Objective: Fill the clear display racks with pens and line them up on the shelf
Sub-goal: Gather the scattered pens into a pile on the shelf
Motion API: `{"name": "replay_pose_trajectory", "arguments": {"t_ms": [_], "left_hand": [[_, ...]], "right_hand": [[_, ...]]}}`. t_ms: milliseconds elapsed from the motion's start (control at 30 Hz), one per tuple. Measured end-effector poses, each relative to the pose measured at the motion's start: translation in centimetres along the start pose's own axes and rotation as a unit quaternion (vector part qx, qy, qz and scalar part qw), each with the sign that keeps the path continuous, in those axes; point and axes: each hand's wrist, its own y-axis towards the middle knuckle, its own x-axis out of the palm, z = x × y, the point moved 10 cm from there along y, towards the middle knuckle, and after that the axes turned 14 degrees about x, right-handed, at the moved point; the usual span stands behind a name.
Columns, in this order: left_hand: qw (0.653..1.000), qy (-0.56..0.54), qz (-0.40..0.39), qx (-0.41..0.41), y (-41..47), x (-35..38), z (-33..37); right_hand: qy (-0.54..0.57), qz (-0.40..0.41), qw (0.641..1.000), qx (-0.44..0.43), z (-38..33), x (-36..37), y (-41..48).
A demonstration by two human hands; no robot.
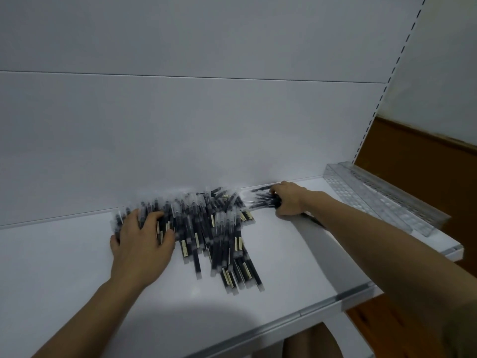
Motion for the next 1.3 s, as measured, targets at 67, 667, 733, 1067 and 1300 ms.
{"name": "replay_pose_trajectory", "arguments": {"t_ms": [67,667,733,1067,1300], "left_hand": [[1.000,-0.003,-0.001,0.001,0.0,0.0,0.0],[0.999,-0.039,0.010,0.008,0.2,-0.1,-0.4],[0.999,-0.049,0.012,0.005,0.2,-0.1,-0.6],[0.986,-0.150,0.076,-0.006,0.2,-1.5,-1.2],[0.939,-0.301,0.165,-0.010,0.2,-3.0,-2.3]], "right_hand": [[0.008,-0.010,1.000,-0.002,0.0,-0.1,0.1],[0.088,-0.022,0.996,0.016,-1.7,-7.3,-0.9],[0.136,-0.044,0.990,0.014,-3.2,-7.9,-1.6],[0.300,-0.168,0.937,-0.057,-19.1,-5.2,-7.7],[0.208,-0.068,0.972,-0.081,-26.2,-3.9,-9.3]]}}
